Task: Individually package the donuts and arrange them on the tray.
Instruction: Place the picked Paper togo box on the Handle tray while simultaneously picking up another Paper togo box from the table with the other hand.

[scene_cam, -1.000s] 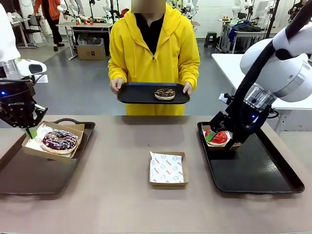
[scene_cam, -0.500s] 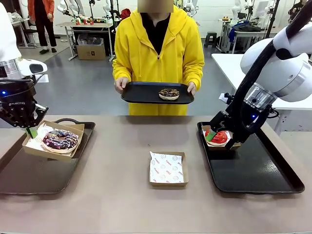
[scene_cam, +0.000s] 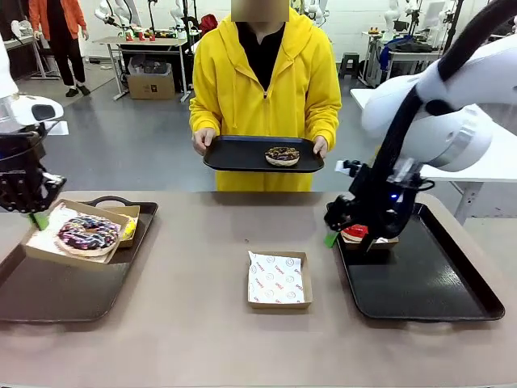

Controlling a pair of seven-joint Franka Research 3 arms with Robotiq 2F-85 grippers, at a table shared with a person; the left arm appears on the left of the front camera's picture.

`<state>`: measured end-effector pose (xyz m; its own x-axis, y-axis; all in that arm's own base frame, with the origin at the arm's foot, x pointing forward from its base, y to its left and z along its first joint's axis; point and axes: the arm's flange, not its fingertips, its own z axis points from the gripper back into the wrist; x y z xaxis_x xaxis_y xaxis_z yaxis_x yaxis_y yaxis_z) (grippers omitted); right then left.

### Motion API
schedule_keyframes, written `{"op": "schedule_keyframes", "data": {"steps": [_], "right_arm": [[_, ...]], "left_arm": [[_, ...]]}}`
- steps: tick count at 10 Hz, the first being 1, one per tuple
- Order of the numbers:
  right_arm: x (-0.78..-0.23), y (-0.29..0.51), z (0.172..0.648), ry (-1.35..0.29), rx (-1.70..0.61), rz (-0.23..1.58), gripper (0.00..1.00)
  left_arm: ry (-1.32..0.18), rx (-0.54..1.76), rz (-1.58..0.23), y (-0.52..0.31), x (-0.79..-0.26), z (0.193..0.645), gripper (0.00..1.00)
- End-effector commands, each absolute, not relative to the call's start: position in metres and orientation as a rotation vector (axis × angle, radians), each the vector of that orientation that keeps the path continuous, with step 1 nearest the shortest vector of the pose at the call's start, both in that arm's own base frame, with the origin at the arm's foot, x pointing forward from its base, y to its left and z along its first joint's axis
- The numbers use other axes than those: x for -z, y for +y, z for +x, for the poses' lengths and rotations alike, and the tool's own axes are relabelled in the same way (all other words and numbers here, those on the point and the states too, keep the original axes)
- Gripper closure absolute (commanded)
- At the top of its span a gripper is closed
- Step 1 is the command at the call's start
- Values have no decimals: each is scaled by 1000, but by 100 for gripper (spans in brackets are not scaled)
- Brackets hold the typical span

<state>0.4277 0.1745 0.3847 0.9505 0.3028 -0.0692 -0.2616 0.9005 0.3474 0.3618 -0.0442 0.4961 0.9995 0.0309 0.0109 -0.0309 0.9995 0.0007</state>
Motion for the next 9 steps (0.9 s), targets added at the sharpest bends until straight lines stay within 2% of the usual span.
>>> {"op": "schedule_keyframes", "data": {"steps": [1, 4, 7, 9], "right_arm": [[-375, 210, 418, 124, -250, 211, 0], [-353, 257, 409, 126, -173, 67, 0], [-333, 272, 408, 138, -137, 36, 0], [-343, 259, 398, 147, -179, 71, 0]], "left_arm": [[-60, 9, 66, -18, -482, 347, 99], [-86, 35, 80, 6, -467, 343, 99], [-76, -27, 66, 16, -455, 345, 99], [-59, 0, 59, 6, -463, 344, 99]]}}
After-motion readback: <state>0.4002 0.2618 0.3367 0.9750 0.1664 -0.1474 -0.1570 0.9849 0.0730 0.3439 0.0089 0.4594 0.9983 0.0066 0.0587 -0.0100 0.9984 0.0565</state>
